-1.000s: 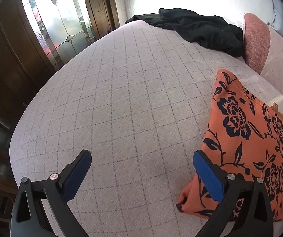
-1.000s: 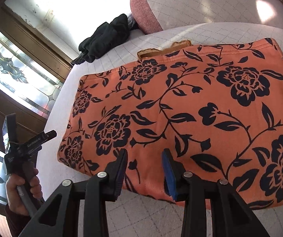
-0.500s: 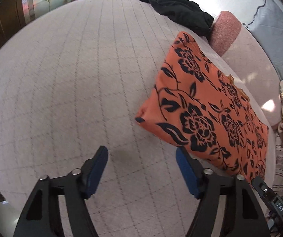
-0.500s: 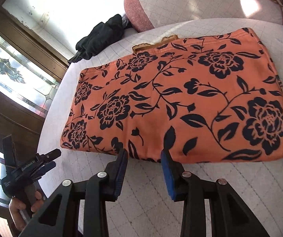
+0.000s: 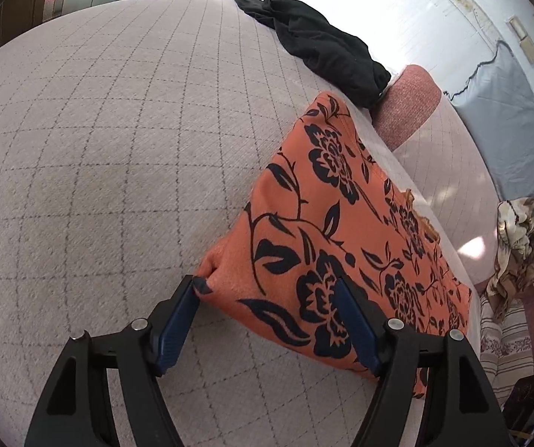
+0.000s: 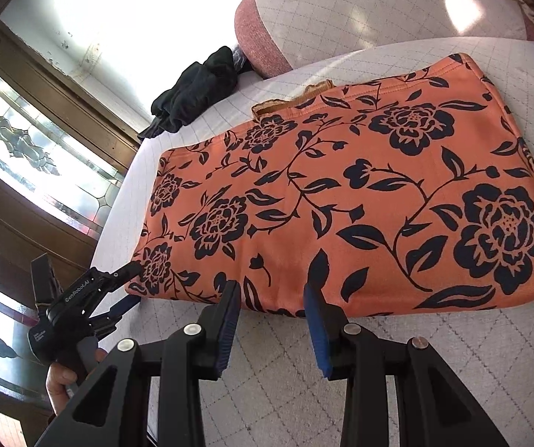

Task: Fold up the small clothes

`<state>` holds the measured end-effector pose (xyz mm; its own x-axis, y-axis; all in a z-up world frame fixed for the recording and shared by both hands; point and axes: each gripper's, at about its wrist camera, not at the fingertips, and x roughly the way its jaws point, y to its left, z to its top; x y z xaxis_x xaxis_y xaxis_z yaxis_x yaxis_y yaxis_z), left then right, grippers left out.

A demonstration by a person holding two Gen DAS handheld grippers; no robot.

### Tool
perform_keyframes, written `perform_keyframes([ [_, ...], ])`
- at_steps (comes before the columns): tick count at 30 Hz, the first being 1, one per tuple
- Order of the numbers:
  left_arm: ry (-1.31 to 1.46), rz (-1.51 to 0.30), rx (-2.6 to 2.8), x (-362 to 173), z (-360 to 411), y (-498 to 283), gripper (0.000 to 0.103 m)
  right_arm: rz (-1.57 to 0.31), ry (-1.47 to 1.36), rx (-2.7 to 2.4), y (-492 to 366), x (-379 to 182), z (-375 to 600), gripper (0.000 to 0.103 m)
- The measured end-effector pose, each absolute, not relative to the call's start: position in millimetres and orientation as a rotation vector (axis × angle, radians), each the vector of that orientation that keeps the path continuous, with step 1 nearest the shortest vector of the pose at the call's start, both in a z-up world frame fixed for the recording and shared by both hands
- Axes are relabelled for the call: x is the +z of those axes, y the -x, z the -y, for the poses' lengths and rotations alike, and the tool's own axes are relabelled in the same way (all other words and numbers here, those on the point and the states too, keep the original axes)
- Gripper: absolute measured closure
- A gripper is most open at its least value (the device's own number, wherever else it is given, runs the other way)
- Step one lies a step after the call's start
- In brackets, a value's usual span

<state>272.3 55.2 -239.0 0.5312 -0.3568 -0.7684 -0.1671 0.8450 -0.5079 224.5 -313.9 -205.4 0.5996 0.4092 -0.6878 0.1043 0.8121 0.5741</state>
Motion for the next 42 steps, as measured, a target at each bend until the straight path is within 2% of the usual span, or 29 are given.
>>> perform_keyframes([
  [1,0.581,-1.012,-0.12,-239,-55,-274,0.039,-0.919,-0.62,0.197,-227,-206,313,0.065],
  [2,0.578,-1.012,-0.114,-241,-55,-275,0.054,-0.908,-0.619,0.202,-229,-206,312,0.065],
  [3,0.578,-1.016,-0.109,-242,-55,-277,0.061,-0.897,-0.616,0.2,-231,-205,311,0.065],
  [8,0.608,-1.001,-0.128,-245,-56,-280,0.06,-0.868,-0.631,0.215,-247,-210,308,0.065],
  [11,0.661,-0.983,-0.169,-246,-57,-284,0.039,-0.988,-0.611,0.183,-263,-236,301,0.065],
  [13,0.668,-0.977,-0.169,-245,-56,-285,0.036,-0.972,-0.604,0.179,-263,-236,299,0.063],
  [15,0.679,-0.969,-0.17,-245,-54,-286,0.038,-0.927,-0.616,0.221,-260,-225,299,0.063],
  [16,0.688,-0.967,-0.171,-245,-54,-287,0.045,-0.896,-0.623,0.246,-258,-220,299,0.063],
  [17,0.69,-0.977,-0.169,-247,-53,-290,0.065,-0.881,-0.608,0.25,-257,-217,298,0.063],
  [18,0.694,-0.989,-0.174,-250,-52,-293,0.071,-0.888,-0.585,0.242,-258,-217,296,0.063],
  [20,0.71,-0.98,-0.171,-249,-51,-294,0.074,-0.975,-0.564,0.211,-265,-232,292,0.063],
  [24,0.656,-0.958,-0.164,-240,-43,-295,0.073,-0.981,-0.574,0.212,-265,-234,292,0.064],
  [25,0.647,-0.969,-0.15,-242,-41,-297,0.068,-0.981,-0.577,0.215,-265,-235,293,0.064],
  [26,0.656,-0.984,-0.149,-246,-42,-298,0.053,-0.985,-0.584,0.216,-265,-237,293,0.064],
  [28,0.685,-0.979,-0.159,-249,-44,-299,0.049,-0.986,-0.598,0.218,-266,-238,294,0.064],
  [30,0.672,-0.976,-0.16,-247,-42,-299,0.053,-0.988,-0.597,0.219,-266,-238,295,0.064],
  [32,0.662,-0.966,-0.154,-246,-43,-299,0.074,-0.989,-0.593,0.22,-266,-238,294,0.064],
  [42,0.522,-0.845,-0.19,-218,-27,-290,0.076,-0.999,-0.653,0.241,-264,-241,300,0.063],
])
